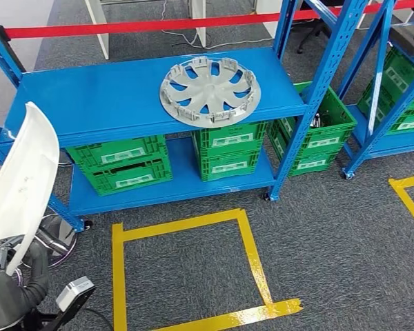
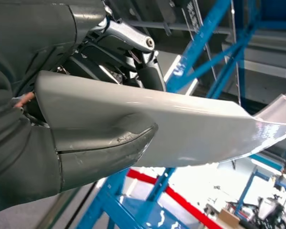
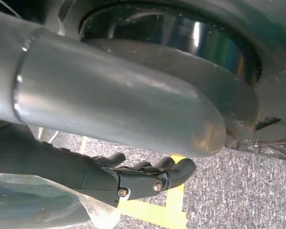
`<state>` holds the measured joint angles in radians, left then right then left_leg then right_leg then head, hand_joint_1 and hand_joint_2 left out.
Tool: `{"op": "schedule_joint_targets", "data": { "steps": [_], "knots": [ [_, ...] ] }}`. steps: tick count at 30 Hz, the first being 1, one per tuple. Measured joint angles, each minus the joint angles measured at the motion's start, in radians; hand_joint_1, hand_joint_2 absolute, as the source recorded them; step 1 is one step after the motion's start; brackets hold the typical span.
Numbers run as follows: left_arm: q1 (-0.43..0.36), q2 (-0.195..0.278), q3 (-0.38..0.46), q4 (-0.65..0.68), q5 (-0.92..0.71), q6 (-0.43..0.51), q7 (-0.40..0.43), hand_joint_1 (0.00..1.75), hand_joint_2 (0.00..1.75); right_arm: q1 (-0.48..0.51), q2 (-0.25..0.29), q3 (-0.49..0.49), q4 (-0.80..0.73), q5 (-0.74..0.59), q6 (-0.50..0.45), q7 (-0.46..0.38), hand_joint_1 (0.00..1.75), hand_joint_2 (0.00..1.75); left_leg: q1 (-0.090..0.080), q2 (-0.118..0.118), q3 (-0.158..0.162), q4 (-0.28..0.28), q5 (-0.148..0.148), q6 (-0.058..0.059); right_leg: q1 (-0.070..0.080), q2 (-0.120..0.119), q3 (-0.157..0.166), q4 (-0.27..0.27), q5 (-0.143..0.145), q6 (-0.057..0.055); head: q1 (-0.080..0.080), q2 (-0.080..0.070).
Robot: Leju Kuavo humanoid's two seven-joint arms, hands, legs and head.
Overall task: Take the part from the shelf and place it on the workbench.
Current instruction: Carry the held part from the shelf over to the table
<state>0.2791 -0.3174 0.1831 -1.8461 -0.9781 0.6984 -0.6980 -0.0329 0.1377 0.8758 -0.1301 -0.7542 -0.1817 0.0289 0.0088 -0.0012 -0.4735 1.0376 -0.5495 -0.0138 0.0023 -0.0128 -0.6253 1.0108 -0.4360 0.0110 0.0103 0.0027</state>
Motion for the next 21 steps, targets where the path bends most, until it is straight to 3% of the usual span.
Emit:
{"op": "schedule_joint_targets", "data": {
  "steps": [2, 3, 4, 5, 6, 8, 9, 10, 11, 12, 13, 15, 16, 17, 19, 20, 21],
  "knots": [
    [0.000, 0.000, 0.001, 0.001, 0.000, 0.000, 0.000, 1.75, 1.75, 0.000, 0.000, 0.001, -0.001, 0.000, -0.002, 0.000, 0.00, 0.00, -0.006, -0.001, 0.015, -0.041, -0.012, 0.018, 0.000, 0.001, -0.005, 0.001, 0.018, 0.012, -0.001, 0.000],
    [0.000, -0.001, 0.002, 0.002, 0.000, 0.000, 0.000, 1.75, 1.75, 0.001, -0.001, 0.001, -0.002, 0.000, -0.002, 0.000, 0.00, 0.00, -0.005, 0.001, 0.007, -0.041, -0.003, 0.027, -0.002, 0.003, -0.008, 0.000, 0.024, 0.019, -0.002, 0.000],
    [-0.001, -0.001, 0.003, 0.002, 0.000, 0.000, 0.000, 1.75, 1.75, 0.001, -0.001, 0.001, -0.002, 0.000, -0.003, -0.001, 0.00, 0.00, -0.005, 0.003, -0.002, -0.042, 0.008, 0.037, -0.003, 0.005, -0.013, 0.005, 0.013, 0.024, -0.002, 0.000],
    [-0.001, -0.002, 0.004, 0.003, 0.000, 0.000, 0.000, 1.75, 1.75, 0.001, -0.002, 0.001, -0.002, 0.000, -0.003, -0.001, 0.00, 0.00, -0.003, 0.006, -0.014, -0.044, 0.021, 0.047, -0.004, 0.008, -0.022, 0.024, -0.020, 0.030, 0.001, 0.000],
    [-0.002, -0.002, 0.005, 0.004, 0.000, 0.000, 0.000, 1.75, 1.75, 0.001, -0.002, 0.001, -0.003, 0.000, -0.003, -0.001, 0.00, 0.00, -0.002, 0.008, -0.030, -0.046, 0.035, 0.053, -0.004, 0.011, -0.033, 0.061, -0.070, 0.035, 0.003, 0.000],
    [-0.002, -0.002, 0.007, 0.005, 0.000, 0.000, 0.000, 1.75, 1.75, -0.001, -0.002, 0.001, -0.004, 0.000, -0.004, -0.001, 0.00, 0.00, -0.003, 0.009, -0.064, -0.046, 0.063, 0.059, -0.004, 0.012, -0.050, 0.179, -0.179, 0.041, 0.008, 0.000],
    [-0.001, -0.002, 0.008, 0.005, 0.000, 0.000, 0.000, 1.75, 1.75, -0.001, -0.002, 0.001, -0.004, 0.000, -0.004, -0.001, 0.00, 0.00, -0.004, 0.010, -0.082, -0.045, 0.077, 0.059, -0.004, 0.012, -0.050, 0.237, -0.201, 0.042, 0.008, 0.000],
    [-0.001, -0.002, 0.009, 0.006, 0.000, 0.000, 0.000, 1.75, 1.75, -0.001, -0.002, 0.001, -0.005, 0.000, -0.004, -0.001, 0.00, 0.00, -0.006, 0.010, -0.101, -0.044, 0.092, 0.058, -0.004, 0.012, -0.039, 0.274, -0.194, 0.042, 0.008, 0.000],
    [-0.001, -0.002, 0.010, 0.007, 0.000, 0.000, 0.000, 1.75, 1.75, -0.001, -0.003, 0.001, -0.005, 0.000, -0.004, 0.000, 0.00, 0.00, -0.007, 0.010, -0.119, -0.043, 0.107, 0.057, -0.004, 0.012, -0.015, 0.280, -0.165, 0.040, 0.008, 0.000],
    [-0.001, -0.002, 0.011, 0.008, 0.000, 0.000, 0.000, 1.75, 1.75, -0.001, -0.003, 0.001, -0.005, 0.000, -0.004, 0.001, 0.00, 0.00, -0.008, 0.010, -0.137, -0.043, 0.121, 0.055, -0.003, 0.012, 0.026, 0.250, -0.130, 0.036, 0.008, 0.000],
    [-0.001, -0.002, 0.011, 0.008, 0.000, 0.000, 0.000, 1.75, 1.75, -0.001, -0.003, 0.001, -0.006, 0.000, -0.004, 0.002, 0.00, 0.00, -0.009, 0.010, -0.150, -0.043, 0.134, 0.053, -0.003, 0.013, 0.082, 0.186, -0.109, 0.030, 0.008, 0.000],
    [-0.001, -0.002, 0.012, 0.008, 0.000, 0.000, 0.001, 1.75, 1.75, -0.001, -0.003, 0.002, -0.007, 0.001, -0.004, 0.004, 0.00, 0.00, -0.012, 0.008, -0.165, -0.041, 0.157, 0.046, 0.001, 0.015, 0.212, 0.005, -0.125, 0.018, 0.008, 0.000],
    [-0.001, -0.002, 0.012, 0.009, 0.000, 0.000, 0.002, 1.75, 1.75, -0.001, -0.003, 0.002, -0.007, 0.001, -0.004, 0.004, 0.00, 0.00, -0.013, 0.009, -0.168, -0.043, 0.170, 0.041, 0.004, 0.016, 0.254, -0.062, -0.142, 0.013, 0.008, 0.000],
    [-0.001, -0.002, 0.012, 0.009, -0.001, 0.000, 0.006, 1.75, 1.75, 0.000, -0.003, 0.002, -0.008, 0.002, -0.004, 0.004, 0.00, 0.00, -0.012, 0.009, -0.170, -0.046, 0.183, 0.036, 0.007, 0.017, 0.275, -0.102, -0.151, 0.009, 0.008, 0.000],
    [0.001, -0.001, 0.012, 0.009, -0.005, 0.000, 0.019, 1.75, 1.75, 0.001, -0.002, 0.002, -0.010, 0.002, -0.004, 0.005, 0.00, 0.00, -0.011, 0.009, -0.177, -0.049, 0.189, 0.024, 0.005, 0.014, 0.261, -0.109, -0.138, -0.002, 0.007, 0.000],
    [0.003, 0.000, 0.012, 0.010, -0.007, 0.000, 0.028, 1.75, 1.75, 0.002, -0.001, 0.002, -0.011, 0.003, -0.005, 0.005, 0.00, 0.00, -0.010, 0.007, -0.183, -0.035, 0.163, 0.019, 0.003, 0.010, 0.248, -0.107, -0.127, -0.010, 0.006, 0.000],
    [0.005, 0.002, 0.012, 0.010, -0.008, 0.000, 0.038, 1.75, 1.75, 0.003, -0.001, 0.002, -0.011, 0.004, -0.006, 0.006, 0.00, 0.00, -0.009, 0.006, -0.193, -0.001, 0.116, 0.014, 0.001, 0.006, 0.232, -0.104, -0.115, -0.018, 0.003, 0.000]
  ]
}}
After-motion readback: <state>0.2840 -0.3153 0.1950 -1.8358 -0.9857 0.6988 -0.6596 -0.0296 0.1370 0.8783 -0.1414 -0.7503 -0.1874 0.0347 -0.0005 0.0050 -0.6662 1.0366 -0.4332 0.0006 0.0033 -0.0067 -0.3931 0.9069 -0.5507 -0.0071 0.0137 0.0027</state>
